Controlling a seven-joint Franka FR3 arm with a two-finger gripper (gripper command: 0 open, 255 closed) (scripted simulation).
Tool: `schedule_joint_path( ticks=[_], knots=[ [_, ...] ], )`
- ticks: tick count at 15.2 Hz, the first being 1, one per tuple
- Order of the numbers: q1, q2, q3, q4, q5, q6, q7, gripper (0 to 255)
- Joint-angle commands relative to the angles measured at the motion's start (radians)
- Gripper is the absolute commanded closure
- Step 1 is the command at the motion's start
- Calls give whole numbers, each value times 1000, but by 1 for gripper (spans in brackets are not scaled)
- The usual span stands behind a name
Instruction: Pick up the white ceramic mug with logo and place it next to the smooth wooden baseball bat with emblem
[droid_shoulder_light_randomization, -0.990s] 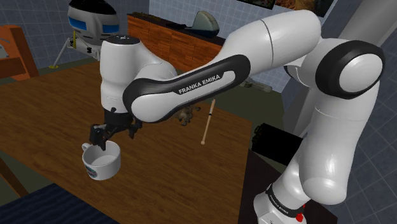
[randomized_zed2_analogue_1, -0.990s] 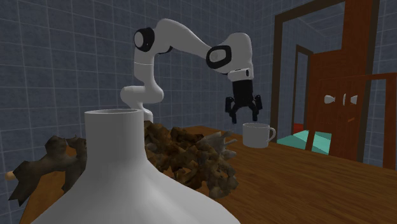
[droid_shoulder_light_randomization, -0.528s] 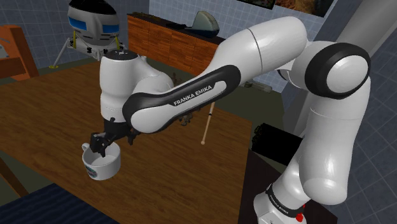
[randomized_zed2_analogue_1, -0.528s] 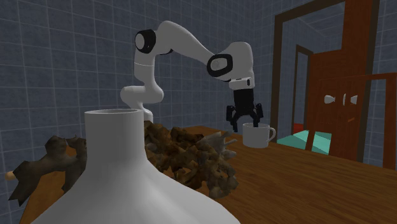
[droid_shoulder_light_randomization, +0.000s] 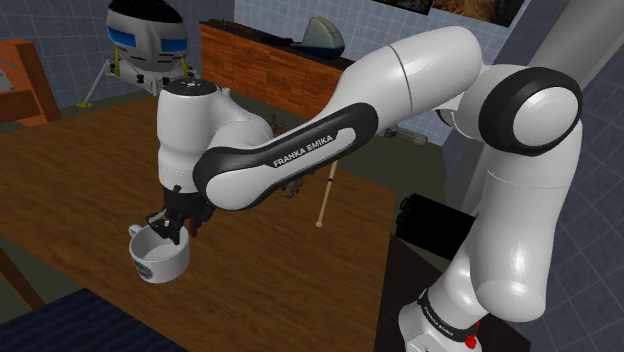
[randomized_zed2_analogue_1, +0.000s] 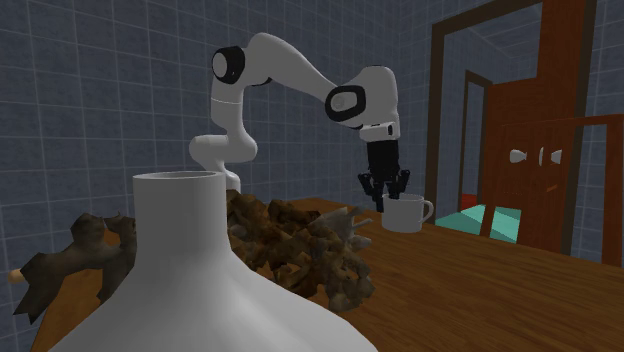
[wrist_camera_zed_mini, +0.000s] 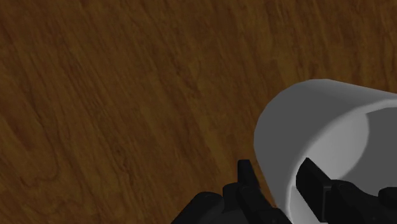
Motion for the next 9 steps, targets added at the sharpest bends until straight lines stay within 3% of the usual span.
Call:
schedule_joint_path(
  ticks=[1, 9],
  knots=[
    [0, 0, 0, 0, 0, 0, 0, 255],
    [-2, -7, 2, 4, 5, -11, -3, 255]
  ],
)
